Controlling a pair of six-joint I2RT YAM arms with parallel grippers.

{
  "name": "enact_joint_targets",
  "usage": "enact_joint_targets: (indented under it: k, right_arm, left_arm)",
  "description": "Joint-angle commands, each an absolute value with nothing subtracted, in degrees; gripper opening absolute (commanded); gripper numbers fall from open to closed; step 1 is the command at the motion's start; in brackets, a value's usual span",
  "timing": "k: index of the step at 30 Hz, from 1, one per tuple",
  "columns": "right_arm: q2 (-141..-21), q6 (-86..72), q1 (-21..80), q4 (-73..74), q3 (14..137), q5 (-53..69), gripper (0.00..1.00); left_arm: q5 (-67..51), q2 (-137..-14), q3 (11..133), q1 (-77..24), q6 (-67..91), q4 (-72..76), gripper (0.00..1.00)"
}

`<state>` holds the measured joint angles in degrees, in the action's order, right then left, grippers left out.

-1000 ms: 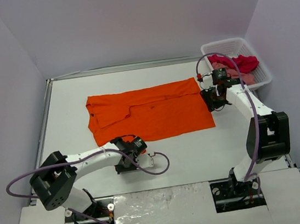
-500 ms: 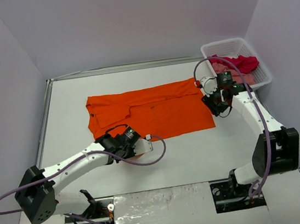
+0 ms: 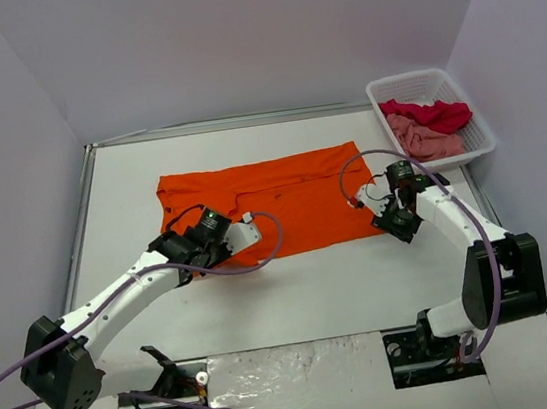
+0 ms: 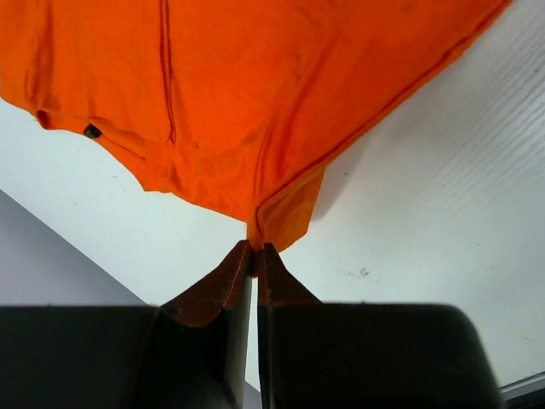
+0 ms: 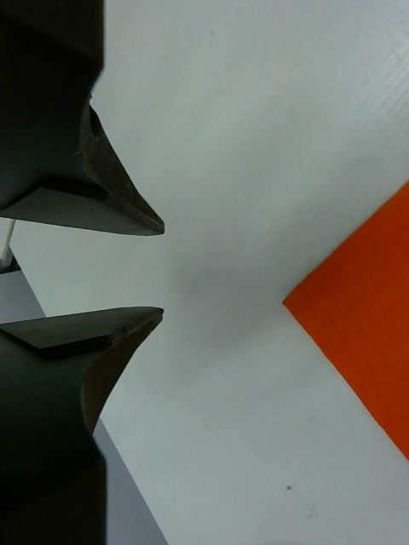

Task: Fold and stack the t-shirts
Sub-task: Grap the side of the flattened tshirt closest away from the robot with both arms

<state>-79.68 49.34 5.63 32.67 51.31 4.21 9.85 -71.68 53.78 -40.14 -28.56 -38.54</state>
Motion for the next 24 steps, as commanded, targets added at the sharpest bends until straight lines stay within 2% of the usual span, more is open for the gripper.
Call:
enact_joint_targets:
  k: [1,10,24]
  right_arm:
    - [-80.42,53.79,5.71,33.05,49.75,1.49,0.35]
    - [-86.74,54.32,5.80,25.15,47.37,2.02,0.36]
    - [-94.13,52.38,7.20,17.85,50.27,2.11,0.37]
  left_arm:
    - [9.84,-71.63,56.95,-39.55,-28.83,-39.11,0.02]
    - [9.32,-72.16,56.95,-38.15,-28.48,-39.20,0.02]
    - [8.97,-71.46,56.25,-36.83,-28.21,-39.29,0.02]
